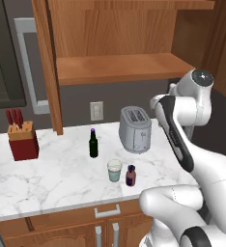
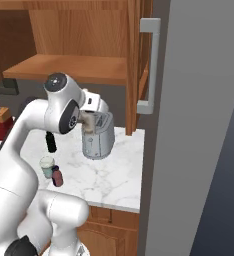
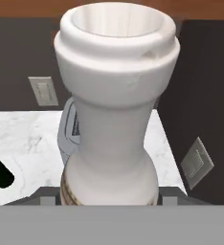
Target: Sort all alcoholic drinks to one cabinet, and non-alcoholic drinks to the other.
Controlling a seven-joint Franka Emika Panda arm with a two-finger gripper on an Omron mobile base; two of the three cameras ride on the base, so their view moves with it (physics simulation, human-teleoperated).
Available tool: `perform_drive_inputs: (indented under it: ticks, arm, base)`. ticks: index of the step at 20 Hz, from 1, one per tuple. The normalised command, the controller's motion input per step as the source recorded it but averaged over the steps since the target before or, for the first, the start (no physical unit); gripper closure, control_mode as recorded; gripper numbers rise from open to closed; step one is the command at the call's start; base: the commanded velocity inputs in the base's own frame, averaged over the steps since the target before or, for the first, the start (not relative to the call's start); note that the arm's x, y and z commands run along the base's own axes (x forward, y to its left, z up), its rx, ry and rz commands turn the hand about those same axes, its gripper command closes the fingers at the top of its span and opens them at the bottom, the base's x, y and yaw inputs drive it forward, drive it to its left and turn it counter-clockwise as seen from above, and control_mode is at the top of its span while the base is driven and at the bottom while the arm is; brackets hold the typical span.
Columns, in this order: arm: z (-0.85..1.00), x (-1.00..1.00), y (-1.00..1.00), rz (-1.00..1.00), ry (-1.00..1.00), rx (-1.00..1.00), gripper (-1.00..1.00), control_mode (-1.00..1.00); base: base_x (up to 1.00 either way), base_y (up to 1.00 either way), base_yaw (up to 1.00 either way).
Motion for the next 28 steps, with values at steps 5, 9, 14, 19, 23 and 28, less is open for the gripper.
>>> perform_drive_inputs:
  ticks: [5, 9, 14, 19, 23, 28]
  arm:
    - [1.00, 0.00, 0.04, 0.00, -0.06, -0.01, 1.00, -1.00]
    - [1.00, 0.15, 0.03, 0.00, -0.07, 0.00, 1.00, -1.00]
    - [0.98, 0.46, 0.00, 0.00, -0.12, 0.00, 1.00, -1.00]
    - [0.66, 0.65, 0.00, 0.00, -0.10, 0.00, 1.00, -1.00]
    - [-0.12, 1.00, 0.00, 0.00, 0.00, -0.01, 1.00, -1.00]
    - [-0.36, 1.00, 0.00, 0.00, 0.00, -0.05, 1.00, -1.00]
  base:
    - [0.00, 0.00, 0.00]
    - [0.00, 0.00, 0.00]
    - [0.00, 0.00, 0.00]
    - [0.00, 0.00, 0.00]
    - [0.00, 0.00, 0.00]
    - [0.00, 0.00, 0.00]
